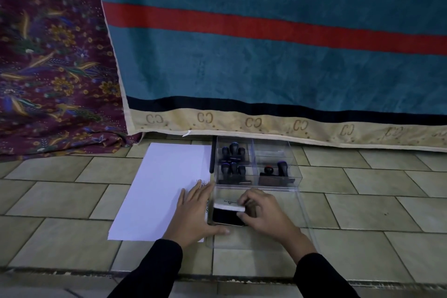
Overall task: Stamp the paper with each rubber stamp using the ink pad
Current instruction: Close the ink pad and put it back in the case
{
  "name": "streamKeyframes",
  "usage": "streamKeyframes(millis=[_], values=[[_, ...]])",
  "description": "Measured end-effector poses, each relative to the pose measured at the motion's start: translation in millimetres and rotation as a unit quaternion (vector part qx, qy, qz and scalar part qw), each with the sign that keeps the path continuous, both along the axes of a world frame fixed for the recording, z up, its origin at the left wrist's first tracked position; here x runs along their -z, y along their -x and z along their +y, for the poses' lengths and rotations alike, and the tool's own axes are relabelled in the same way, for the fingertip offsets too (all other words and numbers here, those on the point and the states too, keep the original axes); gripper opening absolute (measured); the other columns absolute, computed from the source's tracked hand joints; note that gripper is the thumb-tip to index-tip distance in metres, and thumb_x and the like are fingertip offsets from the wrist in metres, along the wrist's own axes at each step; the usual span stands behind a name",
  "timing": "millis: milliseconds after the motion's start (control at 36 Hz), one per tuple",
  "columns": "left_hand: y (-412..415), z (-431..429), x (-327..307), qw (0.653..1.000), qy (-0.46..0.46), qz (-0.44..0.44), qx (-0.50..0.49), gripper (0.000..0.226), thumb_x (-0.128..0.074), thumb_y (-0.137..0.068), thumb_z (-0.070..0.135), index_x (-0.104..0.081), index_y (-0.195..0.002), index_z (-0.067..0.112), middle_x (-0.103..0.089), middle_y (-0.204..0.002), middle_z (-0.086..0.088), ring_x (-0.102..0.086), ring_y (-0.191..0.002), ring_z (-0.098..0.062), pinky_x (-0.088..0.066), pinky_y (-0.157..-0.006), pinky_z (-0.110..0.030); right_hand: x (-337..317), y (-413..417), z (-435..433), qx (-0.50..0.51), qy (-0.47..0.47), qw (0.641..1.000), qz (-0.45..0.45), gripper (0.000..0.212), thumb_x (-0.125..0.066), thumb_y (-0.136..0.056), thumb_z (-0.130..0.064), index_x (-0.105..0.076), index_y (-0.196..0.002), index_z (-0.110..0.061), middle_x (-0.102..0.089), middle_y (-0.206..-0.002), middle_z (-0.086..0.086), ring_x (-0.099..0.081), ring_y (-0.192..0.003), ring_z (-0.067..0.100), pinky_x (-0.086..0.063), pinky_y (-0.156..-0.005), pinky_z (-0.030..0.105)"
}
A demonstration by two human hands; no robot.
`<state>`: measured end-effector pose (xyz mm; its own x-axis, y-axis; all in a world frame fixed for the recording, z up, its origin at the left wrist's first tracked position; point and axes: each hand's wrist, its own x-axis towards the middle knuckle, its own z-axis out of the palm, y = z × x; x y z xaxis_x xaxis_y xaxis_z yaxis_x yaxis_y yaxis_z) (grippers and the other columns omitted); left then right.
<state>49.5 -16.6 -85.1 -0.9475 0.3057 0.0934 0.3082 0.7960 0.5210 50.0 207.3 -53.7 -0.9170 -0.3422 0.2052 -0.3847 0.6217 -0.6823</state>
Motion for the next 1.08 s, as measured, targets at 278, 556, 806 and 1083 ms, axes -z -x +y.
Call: streamKeyframes(millis=[278,556,806,1083], values=[[12.9,-20.5,-11.2,0.972,-0.16,0.037,-0.17,0.057,-0.036,-0.092,0.062,-0.051,-0.134,0.026,-0.046,-0.147,-0.001,-0.029,-0.142,-0.015,-0.018,-0.119,-0.046,-6.1,-2.3,0.5,-0.08,-0.137,0.986,0.059,0.021,-0.069,-0.073,-0.032,-0.062,-0.087,-0.018,-0.059,-0.1,-0.004,-0.051,-0.101,0.009,-0.044,-0.087,0.019],[36.6,-30.6,-3.0,0.972,-0.036,0.022,-0.23,0.042,-0.045,-0.098,0.042,-0.048,-0.134,0.022,-0.04,-0.151,0.0,-0.016,-0.147,-0.019,-0.002,-0.119,-0.05,-10.1,-0.3,-19.1,-0.063,-0.21,0.976,-0.02,0.052,-0.064,-0.082,-0.042,-0.05,-0.128,-0.023,-0.054,-0.132,-0.002,-0.043,-0.123,0.015,-0.035,-0.102,0.022],[34.1,-28.5,4.8,0.97,0.025,0.009,-0.24,0.047,-0.04,-0.099,0.044,-0.043,-0.139,0.022,-0.027,-0.158,0.001,-0.012,-0.149,-0.018,0.003,-0.119,-0.05,-19.2,-2.4,-44.1,-0.063,-0.36,0.931,-0.009,0.036,-0.063,-0.085,-0.014,-0.046,-0.115,-0.006,-0.06,-0.112,0.016,-0.053,-0.103,0.033,-0.047,-0.078,0.039],[34.6,-29.4,8.4,0.969,0.024,0.029,-0.244,0.044,-0.041,-0.098,0.042,-0.047,-0.137,0.022,-0.031,-0.156,0.001,-0.016,-0.148,-0.017,0.0,-0.12,-0.049,-34.7,12.8,-19.8,-0.075,-0.255,0.964,-0.023,0.041,-0.062,-0.083,-0.021,-0.045,-0.119,-0.013,-0.059,-0.117,0.012,-0.055,-0.104,0.026,-0.05,-0.085,0.038]])
